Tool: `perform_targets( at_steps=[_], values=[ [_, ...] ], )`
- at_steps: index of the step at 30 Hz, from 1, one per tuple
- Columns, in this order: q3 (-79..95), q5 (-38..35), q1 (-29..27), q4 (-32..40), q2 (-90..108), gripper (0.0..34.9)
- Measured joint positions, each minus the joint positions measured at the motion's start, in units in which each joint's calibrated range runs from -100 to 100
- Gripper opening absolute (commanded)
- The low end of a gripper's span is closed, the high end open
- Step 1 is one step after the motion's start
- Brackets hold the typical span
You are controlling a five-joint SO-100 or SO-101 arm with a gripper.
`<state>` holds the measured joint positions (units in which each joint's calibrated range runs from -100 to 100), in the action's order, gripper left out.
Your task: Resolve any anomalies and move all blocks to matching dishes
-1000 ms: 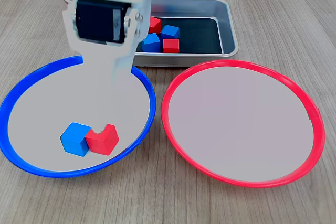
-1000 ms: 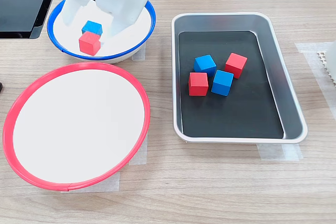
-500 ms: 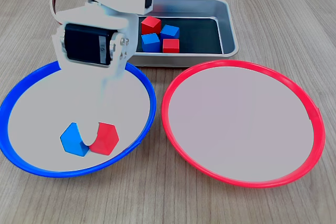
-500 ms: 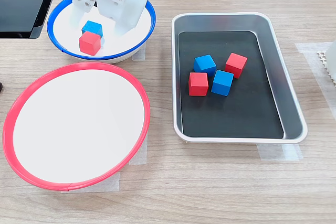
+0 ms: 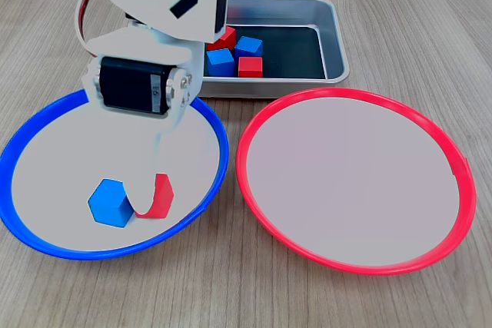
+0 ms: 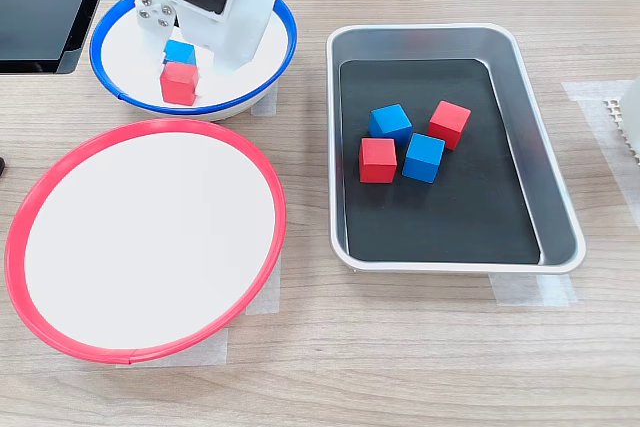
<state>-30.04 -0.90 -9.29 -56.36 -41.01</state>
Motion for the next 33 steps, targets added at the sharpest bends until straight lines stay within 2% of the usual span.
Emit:
perform_targets(
  at_steps=[3,4,8,13,17,20,24,25,26,30,33],
  values=[
    [-0.45,-0.39,-0.09,0.0,-0.51,3.4],
    [-0.54,-0.63,-0.35,0.0,-0.51,0.6],
    [1.0,-1.51,-0.88,-0.24,0.09,0.3],
    [8.8,-4.69,-0.18,-6.2,11.0,0.3],
    [13.34,-8.21,5.22,-11.17,24.13,0.3],
    [13.43,-9.38,8.67,-11.17,27.02,0.3],
    [14.25,-14.02,18.23,-9.87,27.11,0.3],
    [14.25,-14.31,18.85,-9.71,26.77,0.5],
    [14.25,-14.99,19.65,-8.65,25.66,2.9],
    [14.34,-17.19,22.39,-3.92,18.07,15.6],
    [14.25,-18.27,21.5,-1.55,15.86,16.4]
  ],
)
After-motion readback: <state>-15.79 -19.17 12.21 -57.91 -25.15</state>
